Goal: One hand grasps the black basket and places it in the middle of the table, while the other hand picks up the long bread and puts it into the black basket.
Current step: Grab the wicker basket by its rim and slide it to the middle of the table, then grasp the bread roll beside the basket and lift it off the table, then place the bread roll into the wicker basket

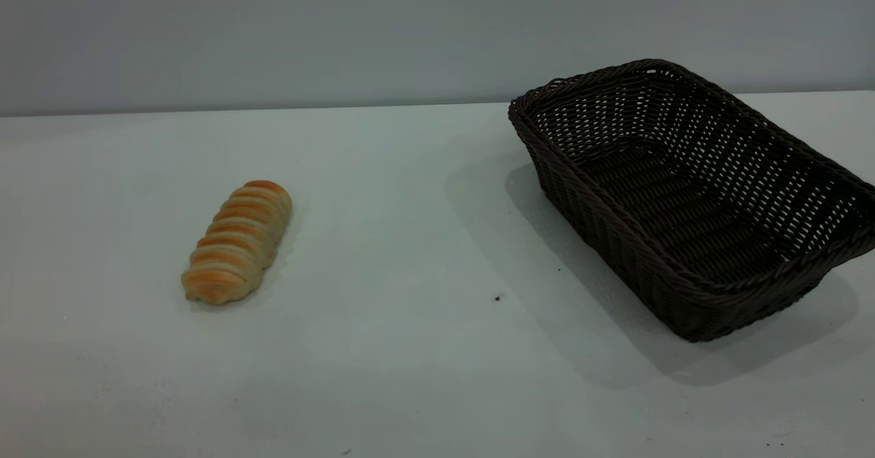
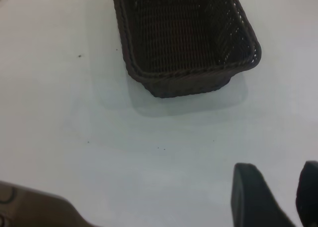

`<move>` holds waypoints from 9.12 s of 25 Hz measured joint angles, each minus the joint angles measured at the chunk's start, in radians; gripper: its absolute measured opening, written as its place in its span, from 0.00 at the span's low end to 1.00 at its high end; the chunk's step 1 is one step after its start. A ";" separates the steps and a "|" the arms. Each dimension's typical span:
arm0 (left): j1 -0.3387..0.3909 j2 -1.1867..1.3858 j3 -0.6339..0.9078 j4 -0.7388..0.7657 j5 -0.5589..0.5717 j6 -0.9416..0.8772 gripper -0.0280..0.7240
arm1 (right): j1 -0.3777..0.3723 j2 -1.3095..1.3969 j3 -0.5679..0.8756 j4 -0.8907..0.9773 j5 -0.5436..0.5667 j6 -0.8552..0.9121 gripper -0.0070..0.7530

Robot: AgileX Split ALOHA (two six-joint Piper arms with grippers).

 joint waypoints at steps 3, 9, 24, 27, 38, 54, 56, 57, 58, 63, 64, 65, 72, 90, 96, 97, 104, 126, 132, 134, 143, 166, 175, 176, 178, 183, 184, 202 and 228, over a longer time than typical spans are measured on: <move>0.000 0.000 0.000 0.000 0.000 0.000 0.79 | 0.000 0.000 0.000 0.000 0.000 0.000 0.32; 0.000 0.000 0.000 0.000 0.000 0.001 0.79 | 0.000 0.000 0.000 0.000 0.000 0.000 0.32; 0.000 0.000 0.000 0.000 0.000 0.001 0.79 | 0.000 0.000 0.000 0.000 0.000 0.000 0.32; 0.000 0.000 0.000 0.000 0.000 0.001 0.79 | 0.000 0.000 0.000 0.000 0.000 0.000 0.32; 0.000 0.000 0.000 0.000 0.000 0.000 0.79 | 0.000 0.000 0.000 0.001 0.000 0.000 0.32; 0.000 0.469 -0.157 0.019 -0.229 0.010 0.79 | 0.000 0.509 -0.094 0.087 -0.222 0.023 0.67; 0.000 0.560 -0.193 0.019 -0.277 0.031 0.79 | 0.000 0.626 -0.101 0.153 -0.262 0.023 0.71; 0.000 0.605 -0.208 0.019 -0.303 0.042 0.79 | 0.000 0.673 -0.101 0.188 -0.283 0.018 0.72; 0.000 0.646 -0.219 0.019 -0.327 0.053 0.79 | 0.000 0.731 -0.102 0.230 -0.307 0.010 0.72; 0.000 0.790 -0.227 0.015 -0.422 0.075 0.79 | 0.000 1.037 -0.104 0.432 -0.437 -0.003 0.72; 0.000 0.811 -0.227 0.013 -0.432 0.075 0.79 | 0.000 1.093 -0.105 0.472 -0.455 -0.003 0.72; 0.000 0.828 -0.227 0.010 -0.441 0.076 0.79 | 0.000 1.159 -0.106 0.521 -0.474 -0.003 0.72; 0.000 0.859 -0.227 -0.001 -0.463 0.077 0.79 | 0.000 1.499 -0.109 0.789 -0.632 -0.020 0.72; 0.000 0.860 -0.229 -0.001 -0.471 0.077 0.79 | 0.000 1.806 -0.151 1.258 -0.907 -0.155 0.72; 0.000 0.860 -0.229 -0.001 -0.472 0.077 0.79 | 0.000 1.849 -0.160 1.316 -1.019 -0.159 0.68; 0.000 0.860 -0.229 -0.001 -0.473 0.077 0.79 | 0.000 1.869 -0.162 1.333 -1.031 -0.159 0.67; 0.000 0.860 -0.229 -0.001 -0.483 0.077 0.79 | 0.000 2.002 -0.230 1.382 -1.041 -0.160 0.43; 0.000 0.860 -0.229 -0.003 -0.483 0.077 0.79 | 0.042 2.166 -0.790 0.523 -0.392 -0.175 0.13; 0.000 0.879 -0.229 -0.003 -0.487 0.077 0.79 | 0.063 2.286 -0.976 0.476 -0.380 -0.141 0.13; 0.000 0.901 -0.229 -0.005 -0.489 0.077 0.79 | 0.063 2.304 -0.996 0.477 -0.380 -0.138 0.13; 0.000 1.071 -0.229 -0.026 -0.550 0.076 0.79 | 0.063 2.312 -1.006 0.475 -0.385 -0.148 0.24; -0.073 1.978 -0.519 -0.132 -0.854 0.076 0.79 | 0.109 1.598 -0.977 0.214 0.060 -0.090 0.55; -0.127 2.247 -0.720 -0.133 -0.892 0.076 0.79 | 0.170 1.353 -0.655 0.255 0.051 -0.091 0.55; -0.127 2.268 -0.734 -0.134 -0.892 0.076 0.79 | 0.170 1.319 -0.614 0.255 0.039 -0.091 0.55; -0.128 2.293 -0.754 -0.134 -0.888 0.076 0.76 | 0.170 1.243 -0.520 0.251 0.013 -0.091 0.55; -0.126 2.302 -0.766 -0.134 -0.871 0.076 0.39 | 0.171 1.057 -0.335 0.174 -0.035 -0.082 0.55; -0.124 2.299 -0.766 -0.132 -0.867 0.076 0.28 | 0.171 1.019 -0.300 0.146 -0.042 -0.074 0.55; -0.232 1.837 -0.758 -0.095 -0.722 0.102 0.16 | 0.171 0.309 -0.002 -0.008 -0.021 0.046 0.53; -0.520 1.944 -0.755 -0.126 -0.831 0.178 0.85 | 0.171 0.004 0.001 -0.048 -0.003 0.082 0.52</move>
